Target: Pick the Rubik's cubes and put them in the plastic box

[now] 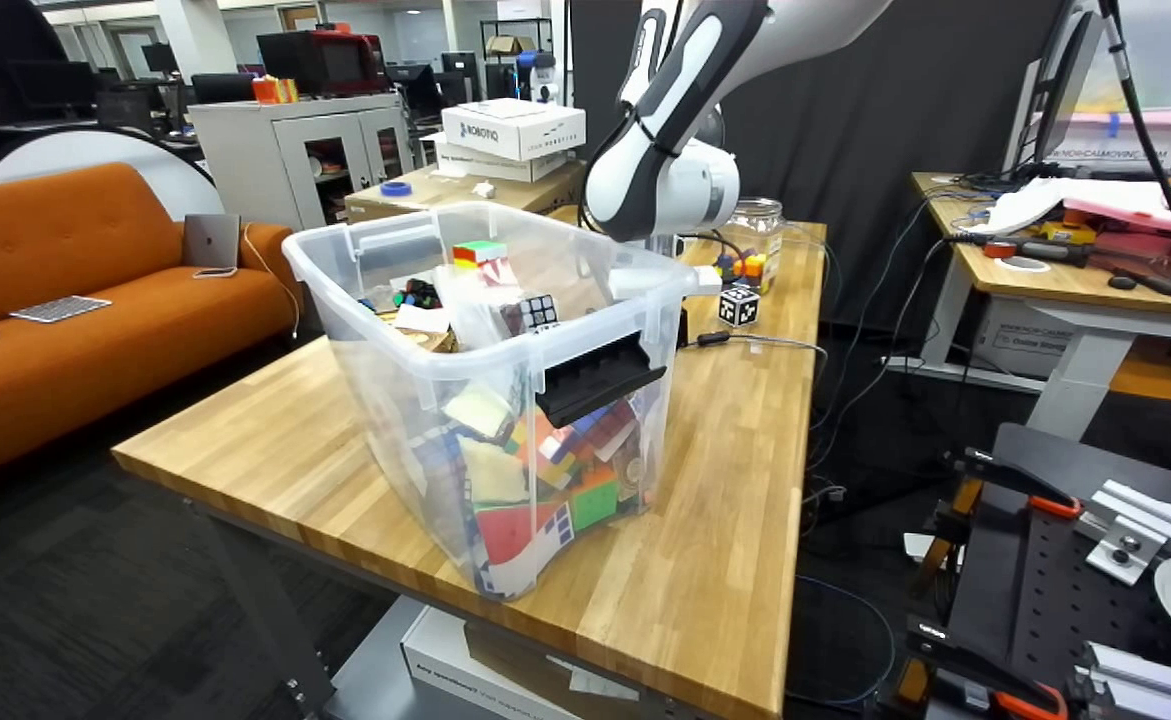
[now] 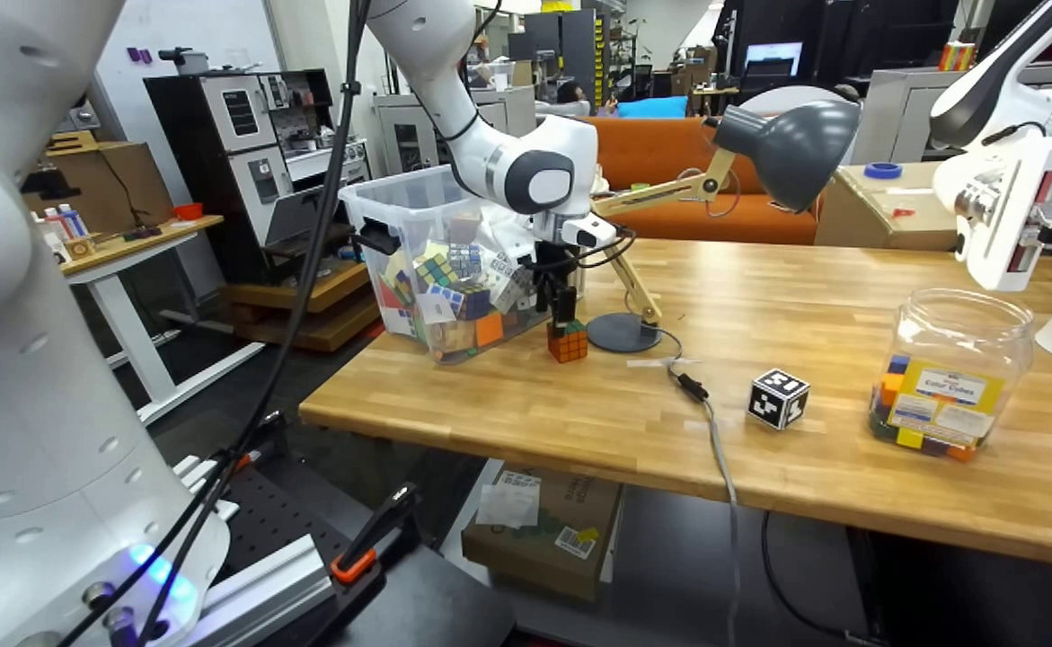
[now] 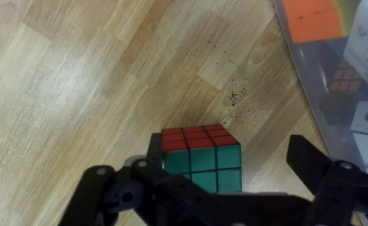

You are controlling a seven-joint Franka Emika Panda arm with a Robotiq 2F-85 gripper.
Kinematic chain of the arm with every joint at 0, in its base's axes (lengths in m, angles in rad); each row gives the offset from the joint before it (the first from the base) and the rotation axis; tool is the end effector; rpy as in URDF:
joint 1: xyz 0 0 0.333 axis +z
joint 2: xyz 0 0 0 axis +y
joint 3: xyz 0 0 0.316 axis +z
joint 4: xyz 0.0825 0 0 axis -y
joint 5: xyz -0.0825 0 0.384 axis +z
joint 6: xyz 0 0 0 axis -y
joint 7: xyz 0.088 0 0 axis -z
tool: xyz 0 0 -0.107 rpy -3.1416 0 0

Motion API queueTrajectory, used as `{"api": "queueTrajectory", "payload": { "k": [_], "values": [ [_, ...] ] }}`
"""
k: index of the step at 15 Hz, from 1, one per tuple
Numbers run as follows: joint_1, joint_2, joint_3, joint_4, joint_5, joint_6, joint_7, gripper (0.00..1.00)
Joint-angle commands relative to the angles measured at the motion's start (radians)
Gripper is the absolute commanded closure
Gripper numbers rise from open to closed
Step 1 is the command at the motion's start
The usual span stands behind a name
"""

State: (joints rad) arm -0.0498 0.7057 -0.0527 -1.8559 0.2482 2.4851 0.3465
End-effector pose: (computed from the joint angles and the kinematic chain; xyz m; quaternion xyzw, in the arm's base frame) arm 0.6235 -0.0642 0.1311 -0.9472 0.3140 0.0426 0.0498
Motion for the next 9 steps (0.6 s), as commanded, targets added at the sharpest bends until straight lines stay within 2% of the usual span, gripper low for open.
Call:
{"api": "queueTrajectory", "payload": {
  "k": [1, 9],
  "values": [
    [-0.025, 0.026, 0.015, 0.052, 0.021, -0.053, -0.035, 0.0],
    [-0.042, 0.03, 0.004, 0.047, 0.016, -0.074, -0.049, 0.0]
  ]
}}
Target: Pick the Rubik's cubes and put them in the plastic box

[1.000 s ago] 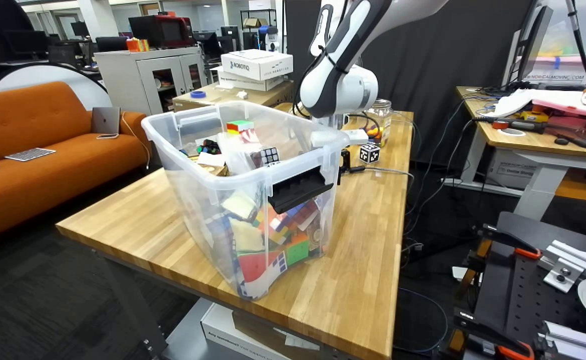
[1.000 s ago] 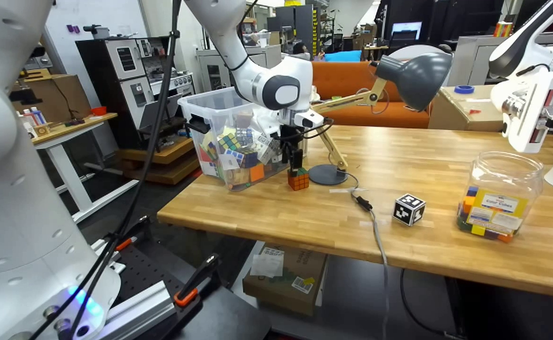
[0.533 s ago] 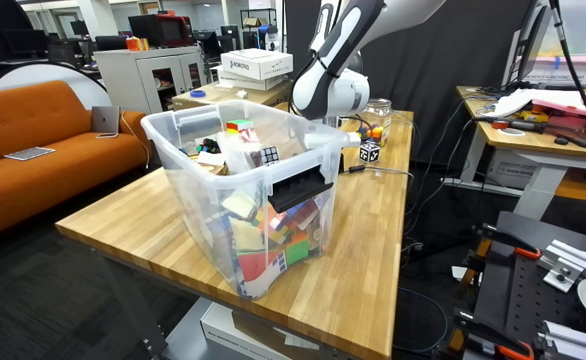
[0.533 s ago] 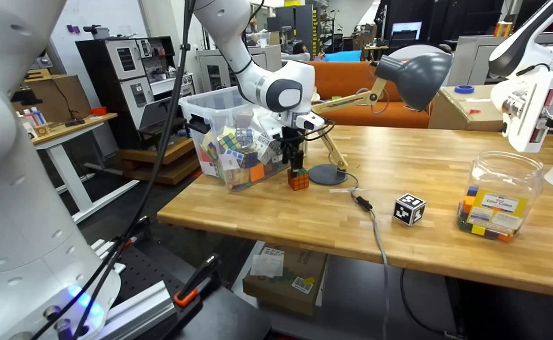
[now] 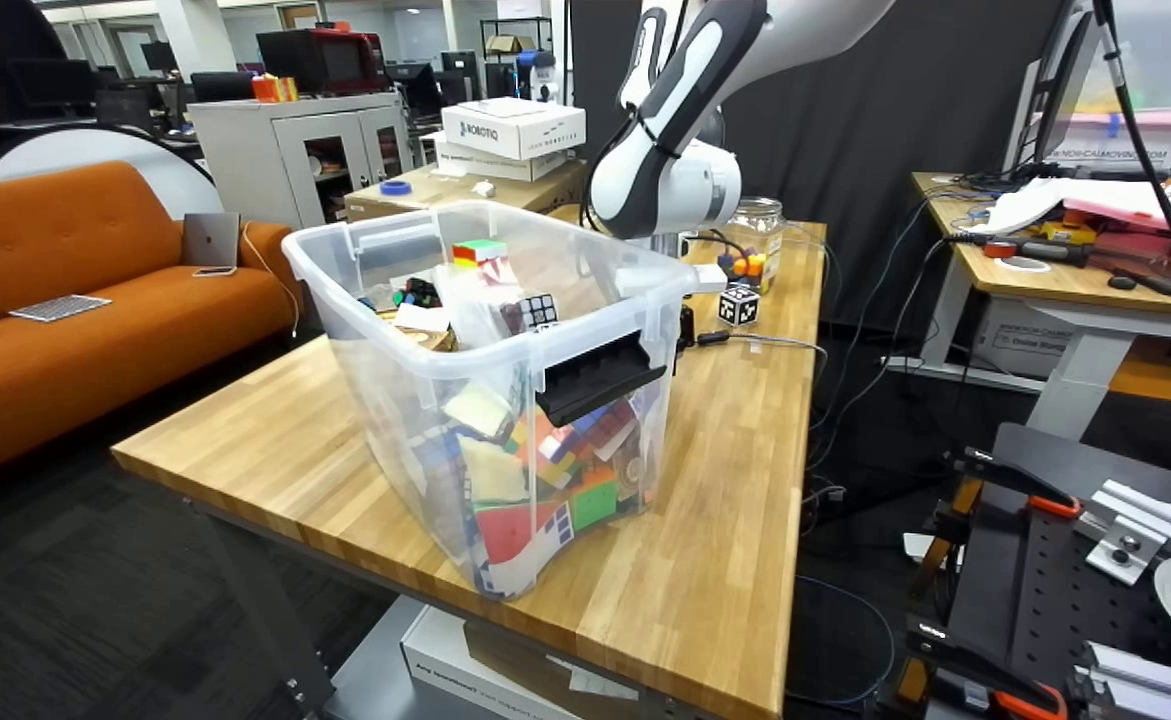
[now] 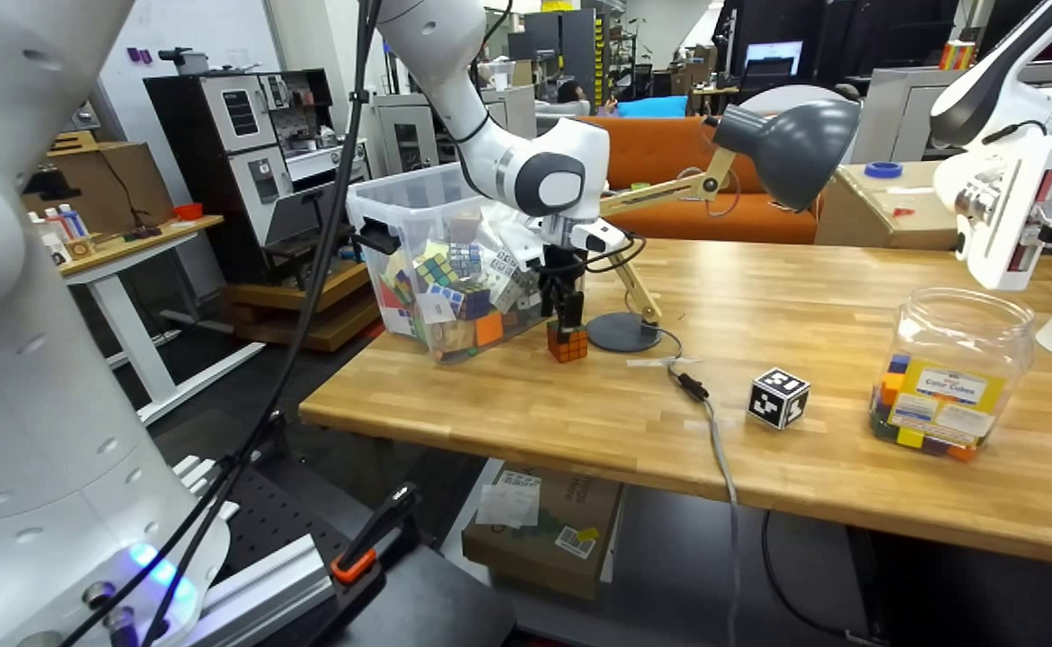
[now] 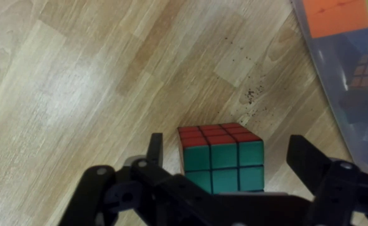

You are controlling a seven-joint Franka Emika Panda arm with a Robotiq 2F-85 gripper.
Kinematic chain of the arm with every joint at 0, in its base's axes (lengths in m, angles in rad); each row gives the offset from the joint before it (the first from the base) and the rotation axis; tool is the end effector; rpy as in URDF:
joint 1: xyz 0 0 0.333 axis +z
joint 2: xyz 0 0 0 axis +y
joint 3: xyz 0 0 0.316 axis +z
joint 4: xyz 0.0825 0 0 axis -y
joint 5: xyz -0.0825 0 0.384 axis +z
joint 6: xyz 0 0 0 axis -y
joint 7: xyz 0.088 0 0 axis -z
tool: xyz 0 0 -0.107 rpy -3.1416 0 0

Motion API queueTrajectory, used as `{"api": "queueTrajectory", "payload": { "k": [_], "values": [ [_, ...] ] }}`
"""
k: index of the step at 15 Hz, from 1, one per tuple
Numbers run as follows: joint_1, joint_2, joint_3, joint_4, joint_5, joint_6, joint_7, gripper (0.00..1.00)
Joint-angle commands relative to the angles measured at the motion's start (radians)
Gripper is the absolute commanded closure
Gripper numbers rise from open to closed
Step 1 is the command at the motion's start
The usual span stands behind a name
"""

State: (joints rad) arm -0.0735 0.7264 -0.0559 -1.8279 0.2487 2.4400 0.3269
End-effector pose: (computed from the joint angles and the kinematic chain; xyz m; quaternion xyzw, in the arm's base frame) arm 0.6234 -0.0795 0.1248 -0.9458 0.3152 0.0601 0.0501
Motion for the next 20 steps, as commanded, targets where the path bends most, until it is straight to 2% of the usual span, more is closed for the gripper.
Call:
{"api": "queueTrajectory", "payload": {
  "k": [1, 8, 9, 10, 15, 17, 18, 20],
  "values": [
    [-0.021, 0.011, 0.005, 0.019, 0.015, -0.031, -0.031, 0.0],
    [-0.031, 0.037, 0.007, 0.083, 0.01, -0.042, -0.046, 0.0],
    [-0.032, 0.039, 0.009, 0.092, 0.011, -0.043, -0.049, 0.09],
    [-0.037, 0.041, 0.013, 0.1, 0.016, -0.047, -0.054, 0.26],
    [-0.043, 0.056, 0.012, 0.105, 0.018, -0.051, -0.061, 0.62],
    [-0.043, 0.058, 0.011, 0.111, 0.017, -0.061, -0.061, 0.71],
    [-0.043, 0.059, 0.01, 0.112, 0.016, -0.063, -0.06, 0.72],
    [-0.041, 0.053, 0.008, 0.111, 0.014, -0.061, -0.059, 0.79]
  ]
}}
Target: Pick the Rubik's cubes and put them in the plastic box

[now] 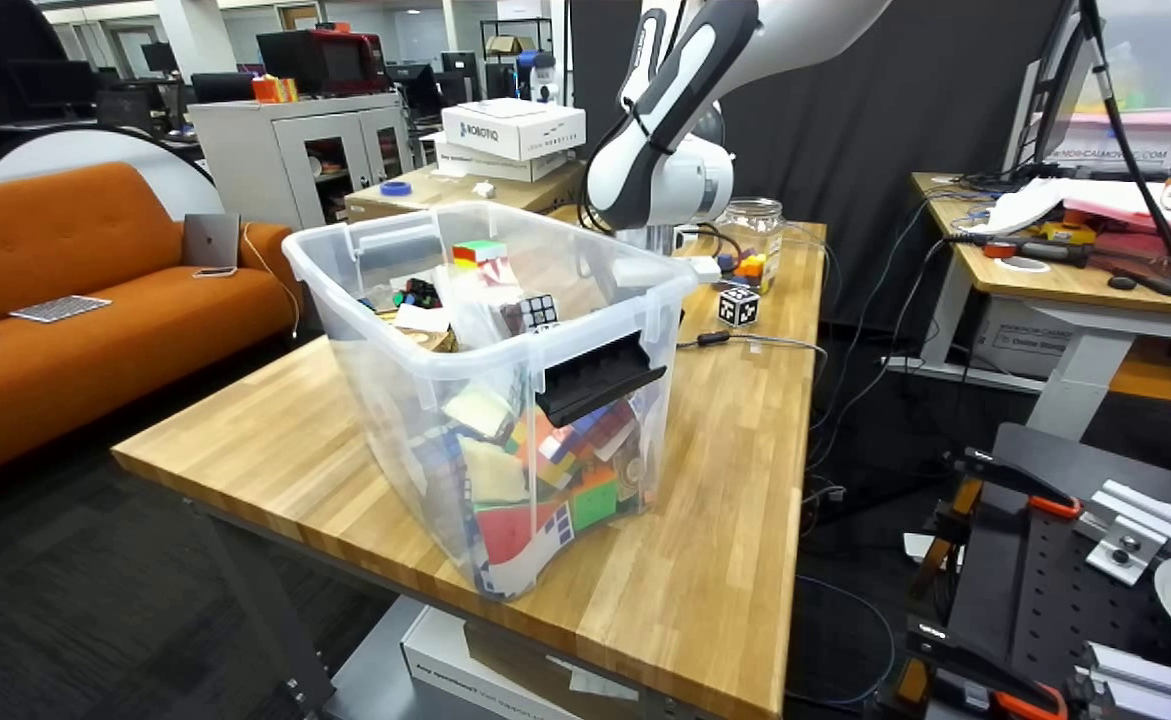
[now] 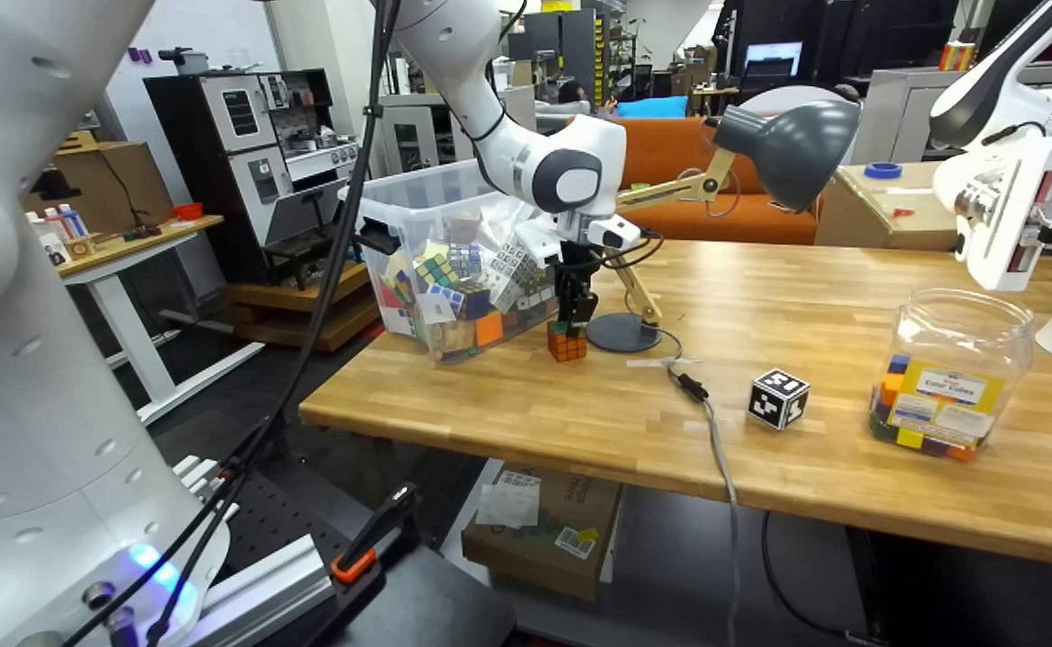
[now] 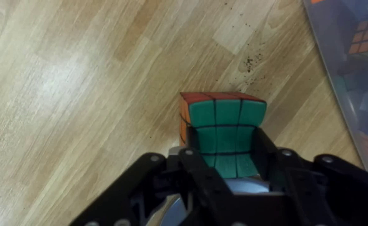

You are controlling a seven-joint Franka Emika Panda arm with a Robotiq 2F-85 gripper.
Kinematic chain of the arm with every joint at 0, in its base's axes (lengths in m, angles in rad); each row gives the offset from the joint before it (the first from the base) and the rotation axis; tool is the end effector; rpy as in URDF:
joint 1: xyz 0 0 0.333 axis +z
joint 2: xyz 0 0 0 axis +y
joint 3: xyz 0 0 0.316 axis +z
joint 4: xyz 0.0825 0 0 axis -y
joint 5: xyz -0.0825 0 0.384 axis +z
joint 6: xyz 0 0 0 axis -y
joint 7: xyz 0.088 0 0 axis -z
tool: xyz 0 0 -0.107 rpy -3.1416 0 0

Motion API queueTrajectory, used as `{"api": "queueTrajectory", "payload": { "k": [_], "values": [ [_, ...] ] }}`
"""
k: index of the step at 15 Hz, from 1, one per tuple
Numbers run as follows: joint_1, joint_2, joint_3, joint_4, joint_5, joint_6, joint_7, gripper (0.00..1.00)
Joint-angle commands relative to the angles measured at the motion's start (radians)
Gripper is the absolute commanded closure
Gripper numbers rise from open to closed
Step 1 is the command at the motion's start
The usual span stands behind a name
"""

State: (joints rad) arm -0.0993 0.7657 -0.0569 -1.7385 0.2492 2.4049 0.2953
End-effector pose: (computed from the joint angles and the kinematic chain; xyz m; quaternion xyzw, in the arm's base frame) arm 0.6433 -0.0973 0.1297 -0.9480 0.3092 0.0514 0.0555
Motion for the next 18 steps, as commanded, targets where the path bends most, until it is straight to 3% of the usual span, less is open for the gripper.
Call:
{"api": "queueTrajectory", "payload": {
  "k": [1, 10, 18],
  "values": [
    [-0.015, 0.007, 0.01, 0.018, 0.014, -0.022, -0.03, 0.84],
    [-0.02, -0.145, 0.013, -0.116, 0.036, 0.019, -0.04, 0.86],
    [0.0, -0.438, -0.009, -0.4, 0.081, 0.104, -0.004, 0.86]
  ]
}}
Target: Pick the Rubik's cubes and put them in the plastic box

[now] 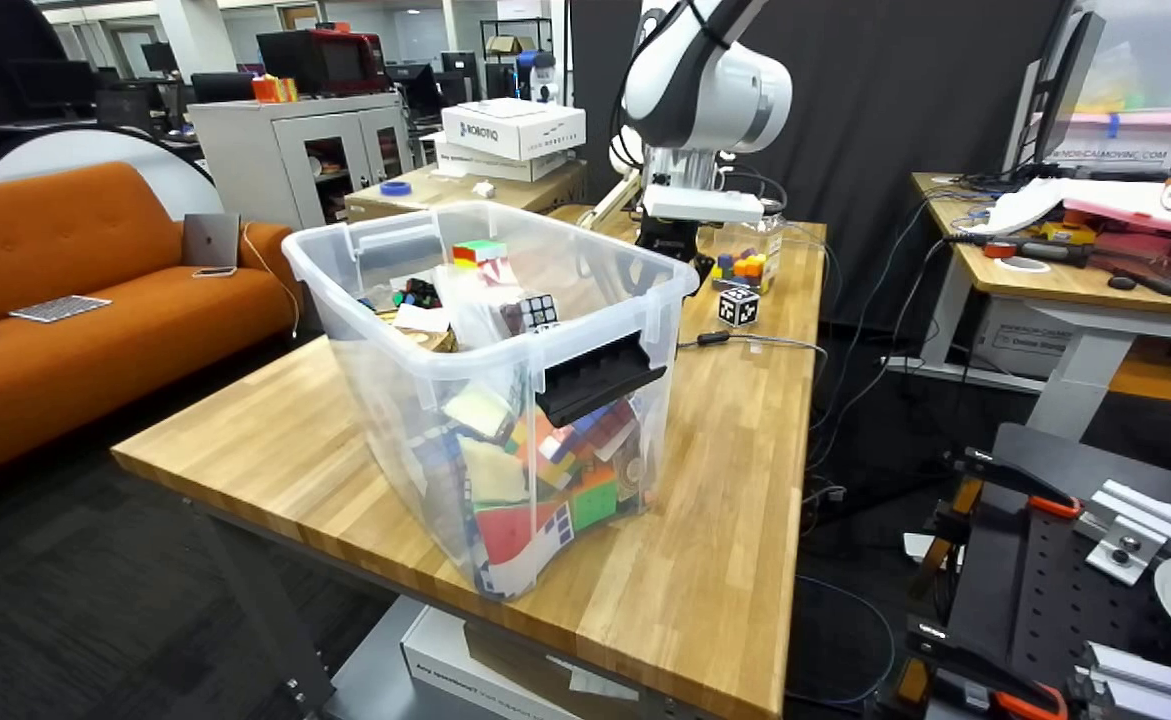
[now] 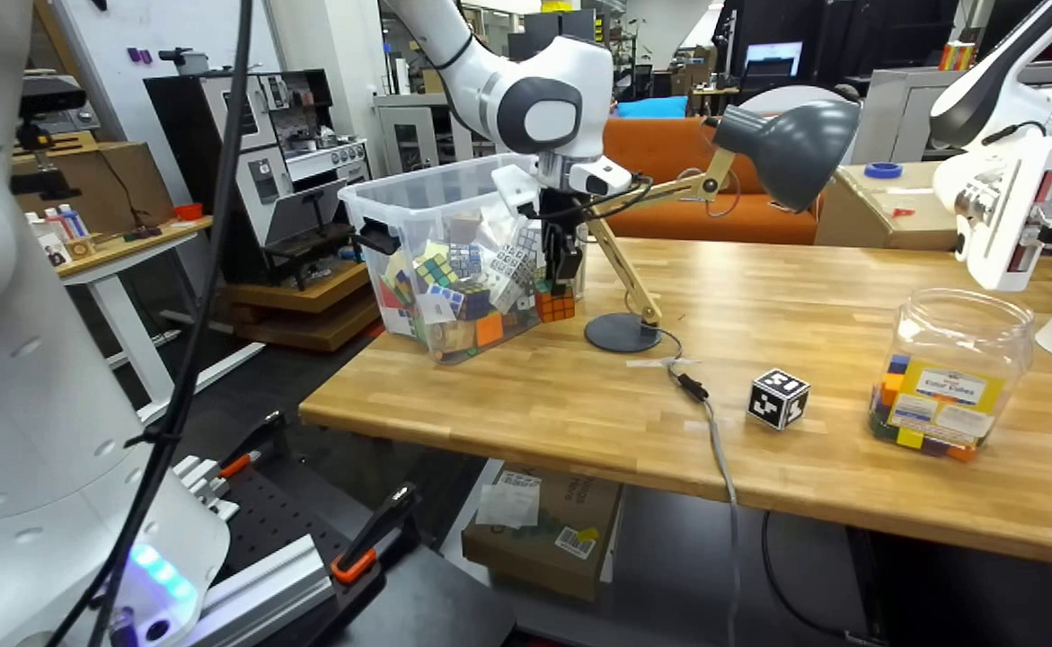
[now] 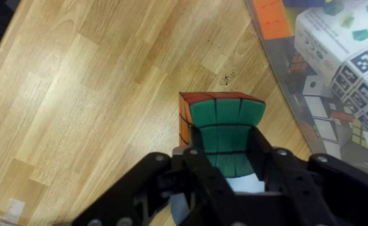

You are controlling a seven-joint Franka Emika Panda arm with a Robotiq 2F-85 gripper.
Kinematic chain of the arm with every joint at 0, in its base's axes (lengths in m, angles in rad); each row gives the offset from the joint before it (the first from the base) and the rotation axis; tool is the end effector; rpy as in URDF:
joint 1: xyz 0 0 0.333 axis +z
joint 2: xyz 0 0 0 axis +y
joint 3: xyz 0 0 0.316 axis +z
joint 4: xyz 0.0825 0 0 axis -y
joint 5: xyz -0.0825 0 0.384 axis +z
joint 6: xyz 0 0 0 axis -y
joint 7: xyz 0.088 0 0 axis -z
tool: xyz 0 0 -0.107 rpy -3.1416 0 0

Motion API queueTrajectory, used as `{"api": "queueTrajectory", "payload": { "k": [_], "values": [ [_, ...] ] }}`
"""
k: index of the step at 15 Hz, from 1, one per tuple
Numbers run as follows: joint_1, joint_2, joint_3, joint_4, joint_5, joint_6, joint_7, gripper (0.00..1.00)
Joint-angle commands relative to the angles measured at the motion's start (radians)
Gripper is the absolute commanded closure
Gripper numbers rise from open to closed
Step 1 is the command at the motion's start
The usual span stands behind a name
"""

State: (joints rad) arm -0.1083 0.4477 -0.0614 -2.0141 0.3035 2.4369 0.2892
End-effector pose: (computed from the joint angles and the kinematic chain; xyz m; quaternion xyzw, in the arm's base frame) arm 0.5938 -0.1002 0.2267 -0.9382 0.3357 0.0156 0.0826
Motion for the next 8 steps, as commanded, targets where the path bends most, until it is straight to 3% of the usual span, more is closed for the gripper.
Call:
{"api": "queueTrajectory", "payload": {
  "k": [1, 8],
  "values": [
    [0.013, -0.162, -0.006, -0.157, 0.028, 0.092, 0.009, 0.86],
    [0.055, -0.417, 0.006, -0.298, 0.002, 0.258, 0.079, 0.86]
  ]
}}
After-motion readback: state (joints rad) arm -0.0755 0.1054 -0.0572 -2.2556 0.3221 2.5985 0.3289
